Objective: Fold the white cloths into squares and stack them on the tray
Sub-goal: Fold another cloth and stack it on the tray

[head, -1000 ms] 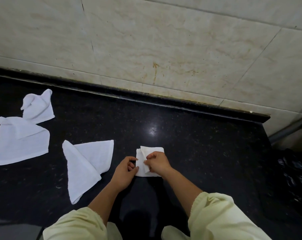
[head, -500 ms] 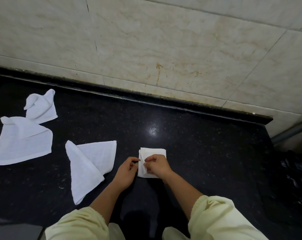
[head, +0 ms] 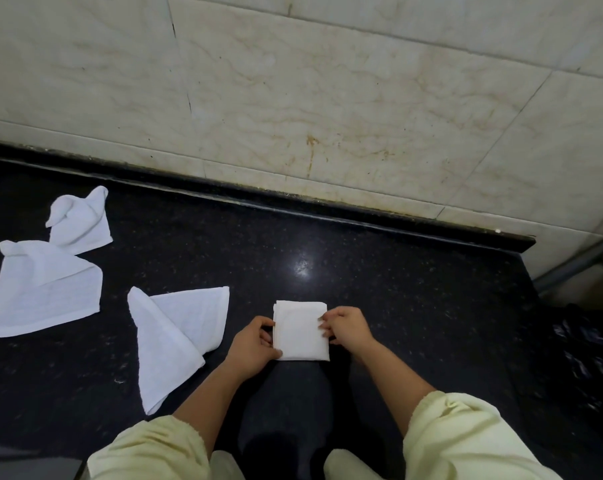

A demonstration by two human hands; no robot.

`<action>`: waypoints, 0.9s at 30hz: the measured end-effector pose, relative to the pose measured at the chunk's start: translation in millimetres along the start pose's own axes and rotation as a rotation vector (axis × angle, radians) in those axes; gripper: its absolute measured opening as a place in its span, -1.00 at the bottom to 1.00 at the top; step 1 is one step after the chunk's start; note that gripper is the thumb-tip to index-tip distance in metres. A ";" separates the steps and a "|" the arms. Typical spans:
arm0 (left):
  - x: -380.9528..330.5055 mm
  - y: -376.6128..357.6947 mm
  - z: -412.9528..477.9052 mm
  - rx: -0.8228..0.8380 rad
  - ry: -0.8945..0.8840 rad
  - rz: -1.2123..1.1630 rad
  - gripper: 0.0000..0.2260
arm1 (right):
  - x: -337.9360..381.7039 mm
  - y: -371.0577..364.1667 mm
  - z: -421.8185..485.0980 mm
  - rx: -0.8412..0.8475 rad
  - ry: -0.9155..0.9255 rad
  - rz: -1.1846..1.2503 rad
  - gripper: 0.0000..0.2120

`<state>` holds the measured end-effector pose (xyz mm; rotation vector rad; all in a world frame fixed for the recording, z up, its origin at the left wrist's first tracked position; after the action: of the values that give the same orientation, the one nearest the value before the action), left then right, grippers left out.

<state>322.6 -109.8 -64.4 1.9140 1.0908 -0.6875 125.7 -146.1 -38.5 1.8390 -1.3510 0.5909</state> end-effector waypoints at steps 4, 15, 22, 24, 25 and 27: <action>-9.8 7.3 4.2 0.019 0.071 0.063 -0.66 | -10.6 20.3 -0.2 -0.090 -0.072 0.008 -0.84; -23.3 -1.3 3.5 -0.035 0.265 -0.247 -0.77 | -14.5 1.7 -14.6 0.006 -0.129 0.103 -0.91; -31.8 -2.5 -3.7 0.125 0.359 -0.449 -0.95 | -21.0 2.0 -21.2 0.061 -0.232 0.398 -0.73; -36.5 -2.9 -1.3 0.163 0.327 -0.482 -0.94 | -20.9 6.5 -23.2 0.072 -0.233 0.479 -0.69; -39.5 -3.8 0.3 0.172 0.300 -0.491 -0.90 | -19.8 9.1 -24.1 0.076 -0.228 0.510 -0.69; -46.3 -9.7 4.5 0.191 0.244 -0.505 -0.85 | -20.2 15.9 -26.5 0.067 -0.214 0.572 -0.69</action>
<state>291.7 -130.9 -35.1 1.9287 1.7507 -0.8710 105.9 -115.5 -32.7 1.5908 -2.0485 0.7466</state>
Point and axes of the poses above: each hand's wrist, its own z-axis towards the middle knuckle, its own y-axis out of the back of the hand, x = y × z, the point moved 1 cm from there along z, towards the middle knuckle, and after that the axes turned 3 degrees about x, right-handed, at the moved point
